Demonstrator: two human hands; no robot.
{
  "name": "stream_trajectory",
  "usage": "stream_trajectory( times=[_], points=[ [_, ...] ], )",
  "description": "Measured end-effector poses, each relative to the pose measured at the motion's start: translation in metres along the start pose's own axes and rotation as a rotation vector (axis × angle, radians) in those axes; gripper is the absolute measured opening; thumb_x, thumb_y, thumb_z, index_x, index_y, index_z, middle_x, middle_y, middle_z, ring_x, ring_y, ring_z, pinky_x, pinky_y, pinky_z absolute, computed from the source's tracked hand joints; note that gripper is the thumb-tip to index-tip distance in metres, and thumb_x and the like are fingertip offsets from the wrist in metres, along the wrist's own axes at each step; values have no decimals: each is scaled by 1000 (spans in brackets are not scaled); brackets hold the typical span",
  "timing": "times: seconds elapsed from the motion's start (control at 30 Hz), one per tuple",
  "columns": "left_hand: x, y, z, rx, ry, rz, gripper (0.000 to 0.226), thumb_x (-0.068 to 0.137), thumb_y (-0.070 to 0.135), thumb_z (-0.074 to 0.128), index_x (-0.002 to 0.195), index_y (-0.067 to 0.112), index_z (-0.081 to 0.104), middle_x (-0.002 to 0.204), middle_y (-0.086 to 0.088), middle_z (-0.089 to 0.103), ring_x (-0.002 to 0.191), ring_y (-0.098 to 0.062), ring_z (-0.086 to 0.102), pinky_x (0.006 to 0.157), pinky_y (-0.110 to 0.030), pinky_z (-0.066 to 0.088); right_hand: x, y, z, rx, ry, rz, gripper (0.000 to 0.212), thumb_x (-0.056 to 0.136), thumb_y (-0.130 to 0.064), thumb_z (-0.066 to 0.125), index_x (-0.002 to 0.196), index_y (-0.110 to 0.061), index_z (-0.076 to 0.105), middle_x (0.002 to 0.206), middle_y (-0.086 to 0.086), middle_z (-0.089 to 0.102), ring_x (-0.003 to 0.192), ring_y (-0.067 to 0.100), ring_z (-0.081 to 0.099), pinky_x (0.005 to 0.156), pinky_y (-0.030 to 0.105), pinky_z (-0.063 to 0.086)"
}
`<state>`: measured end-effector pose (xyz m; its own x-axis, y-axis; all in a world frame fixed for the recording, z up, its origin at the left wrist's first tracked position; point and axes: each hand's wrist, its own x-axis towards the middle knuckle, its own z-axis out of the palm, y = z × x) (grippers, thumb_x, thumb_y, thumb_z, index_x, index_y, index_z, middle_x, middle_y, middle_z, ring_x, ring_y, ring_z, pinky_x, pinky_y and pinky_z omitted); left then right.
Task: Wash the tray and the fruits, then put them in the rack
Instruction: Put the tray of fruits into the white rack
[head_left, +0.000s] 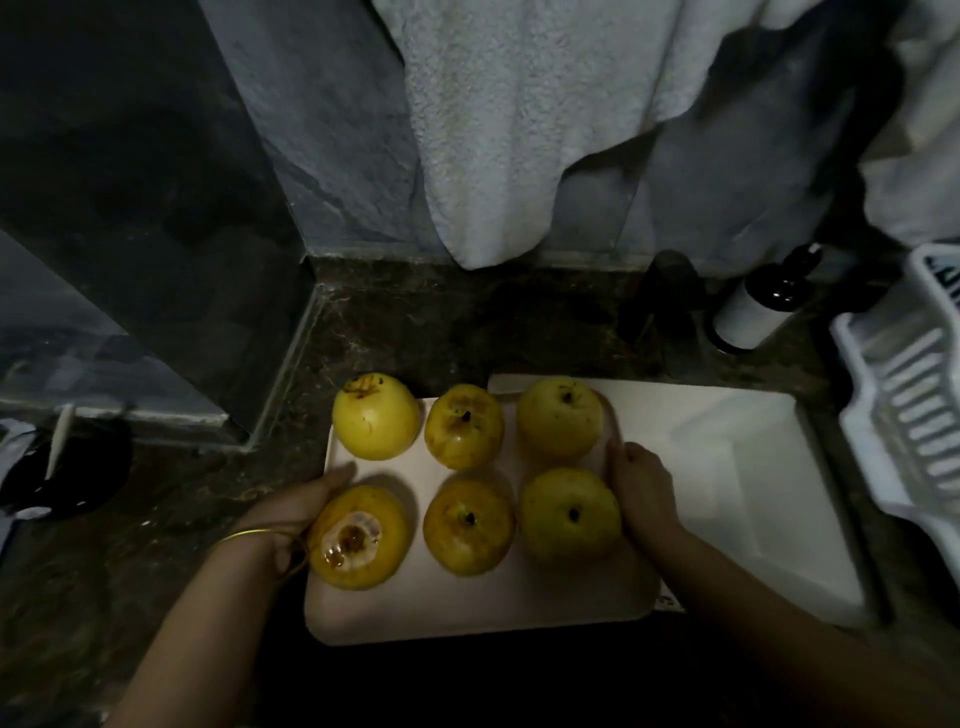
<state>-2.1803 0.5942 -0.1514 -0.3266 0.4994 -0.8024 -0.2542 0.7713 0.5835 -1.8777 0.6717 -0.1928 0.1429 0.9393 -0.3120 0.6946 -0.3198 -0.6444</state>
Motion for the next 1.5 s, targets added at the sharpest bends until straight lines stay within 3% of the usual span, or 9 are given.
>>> stream_trajectory(
  times=[0.17,0.3,0.4,0.53,0.7,0.97,1.23,1.33,1.5],
  points=[
    [-8,21,22,141,-89,-29,54,79,42,72,114,3,62,99,-22,71,95,-34,67,90,-46,52,2,10,-39,23,48,47,47,103,-32,29,62,-12,41,65,6,45,71,27,47,66,31,32],
    [-22,40,51,248,-139,11,43,84,41,67,105,4,63,97,-22,69,90,-34,65,71,-37,52,1,16,-77,33,79,56,48,104,-30,30,59,-13,38,63,5,42,59,17,39,52,29,26],
    [-33,51,74,290,-176,53,39,86,40,65,105,5,65,101,-22,69,95,-34,63,80,-40,50,2,22,-108,67,95,93,48,103,-31,32,60,-12,40,64,6,45,59,19,41,51,30,25],
    [-46,64,110,313,-213,116,31,85,35,66,96,6,68,62,-12,67,63,-24,62,65,-34,52,2,30,-152,107,133,99,48,103,-29,36,62,-6,44,68,15,49,67,29,48,60,34,34],
    [-70,78,158,359,-260,208,29,88,38,60,91,9,65,69,-13,65,66,-24,60,53,-28,50,4,46,-206,199,191,132,48,102,-26,40,95,19,57,92,35,60,80,37,56,67,37,38],
    [-98,99,229,411,-331,242,35,83,44,64,95,12,70,95,-20,68,100,-34,60,98,-44,45,16,76,-282,338,258,217,31,100,-25,46,80,-4,58,83,20,60,77,33,58,72,45,47],
    [-114,100,315,431,-319,329,28,91,38,56,75,15,59,73,-11,58,70,-23,50,67,-30,41,17,114,-335,389,288,316,31,100,-27,46,86,-2,59,78,15,59,66,24,52,54,32,38],
    [-118,101,342,446,-342,307,30,91,39,56,76,13,59,74,-11,57,70,-22,49,66,-28,40,16,127,-348,480,336,339,33,99,-25,49,100,6,60,85,22,61,75,31,55,67,41,48],
    [-124,108,391,380,-400,232,33,89,45,59,86,12,64,78,-12,63,84,-27,58,97,-42,44,16,155,-371,595,382,423,23,99,-26,49,82,-13,59,83,20,65,82,35,61,90,57,49]
  ],
)
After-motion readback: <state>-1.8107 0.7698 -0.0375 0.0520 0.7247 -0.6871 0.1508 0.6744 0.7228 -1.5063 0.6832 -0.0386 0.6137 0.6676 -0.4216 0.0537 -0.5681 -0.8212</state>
